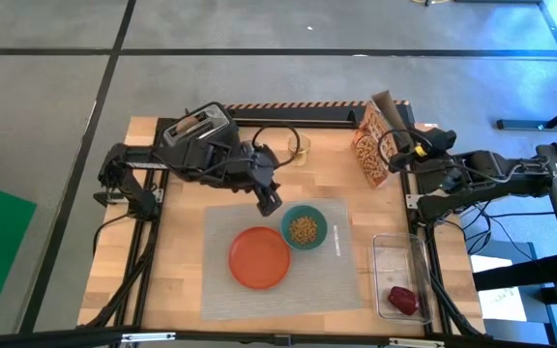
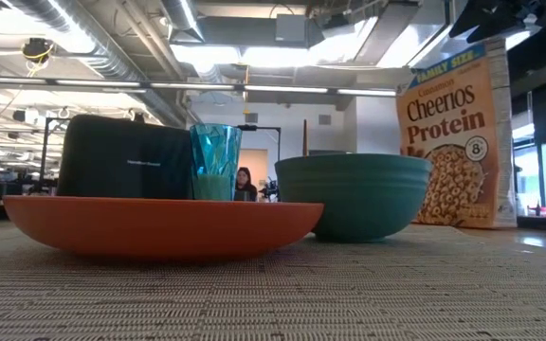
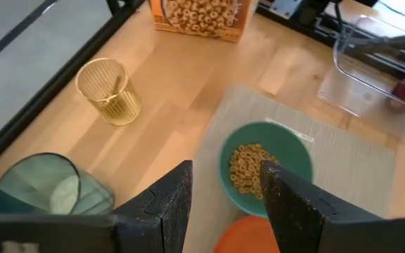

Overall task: Arrange a breakfast setting
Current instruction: Adjust the placemat

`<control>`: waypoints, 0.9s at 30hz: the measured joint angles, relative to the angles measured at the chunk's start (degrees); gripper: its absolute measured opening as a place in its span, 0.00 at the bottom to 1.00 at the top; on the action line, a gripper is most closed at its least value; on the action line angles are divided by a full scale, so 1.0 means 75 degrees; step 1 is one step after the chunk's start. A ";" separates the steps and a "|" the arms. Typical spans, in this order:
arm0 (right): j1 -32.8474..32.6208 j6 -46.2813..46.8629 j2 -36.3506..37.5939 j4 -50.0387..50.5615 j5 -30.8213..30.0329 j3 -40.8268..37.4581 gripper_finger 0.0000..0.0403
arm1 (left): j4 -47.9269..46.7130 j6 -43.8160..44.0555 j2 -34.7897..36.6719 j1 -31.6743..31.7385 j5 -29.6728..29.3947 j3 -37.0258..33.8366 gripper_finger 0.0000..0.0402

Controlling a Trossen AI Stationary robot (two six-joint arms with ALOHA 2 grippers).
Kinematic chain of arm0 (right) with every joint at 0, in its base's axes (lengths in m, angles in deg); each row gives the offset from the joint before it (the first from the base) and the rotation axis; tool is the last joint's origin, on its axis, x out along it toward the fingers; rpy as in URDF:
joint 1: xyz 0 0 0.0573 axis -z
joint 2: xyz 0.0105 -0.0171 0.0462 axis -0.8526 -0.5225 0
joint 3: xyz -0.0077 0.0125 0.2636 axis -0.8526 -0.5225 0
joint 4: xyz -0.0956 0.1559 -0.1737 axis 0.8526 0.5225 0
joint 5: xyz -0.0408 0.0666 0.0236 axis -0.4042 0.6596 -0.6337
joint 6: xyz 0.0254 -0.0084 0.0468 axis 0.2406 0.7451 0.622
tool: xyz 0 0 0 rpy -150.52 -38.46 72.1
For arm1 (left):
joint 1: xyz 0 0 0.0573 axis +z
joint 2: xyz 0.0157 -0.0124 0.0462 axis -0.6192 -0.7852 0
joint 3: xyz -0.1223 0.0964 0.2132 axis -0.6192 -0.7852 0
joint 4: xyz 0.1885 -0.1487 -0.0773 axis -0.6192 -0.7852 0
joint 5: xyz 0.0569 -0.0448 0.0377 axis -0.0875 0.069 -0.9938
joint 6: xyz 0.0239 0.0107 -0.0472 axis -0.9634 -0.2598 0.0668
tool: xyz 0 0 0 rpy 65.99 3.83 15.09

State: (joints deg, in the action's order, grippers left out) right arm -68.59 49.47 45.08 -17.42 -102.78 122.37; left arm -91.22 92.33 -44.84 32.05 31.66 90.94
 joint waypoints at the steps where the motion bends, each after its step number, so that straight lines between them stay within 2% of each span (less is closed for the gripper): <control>1: 0.0000 0.0000 0.0000 -0.0003 0.0019 0.0000 0.55 | 0.0000 0.0003 0.0000 -0.0037 -0.0003 0.0000 0.40; 8: 0.0000 -0.0061 0.0003 -0.0301 0.0049 0.0000 0.55 | -0.0619 0.0238 0.0000 -0.0261 -0.0018 0.0000 0.40; 12: 0.0000 -0.0784 0.0080 -0.0966 0.0051 0.0000 0.55 | -0.1445 0.0316 0.0000 -0.0477 -0.0055 -0.0013 0.40; 19: -0.0002 -0.2601 0.0111 -0.2518 0.0157 0.0460 0.55 | -0.1906 0.0854 0.0008 -0.0912 -0.0108 -0.0635 0.40; 24: -0.0009 -0.4502 -0.0174 -0.4099 0.1059 0.1237 0.55 | -0.1880 0.1265 -0.0006 -0.1207 0.0575 -0.1740 0.40; 27: -0.0009 -0.5106 -0.0555 -0.4649 0.1744 0.1796 0.55 | -0.1884 0.1620 -0.0006 -0.1361 0.1085 -0.2493 0.40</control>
State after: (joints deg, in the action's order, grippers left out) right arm -68.65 11.17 40.92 -52.29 -89.69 135.84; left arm -105.35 104.48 -44.89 21.85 39.80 72.24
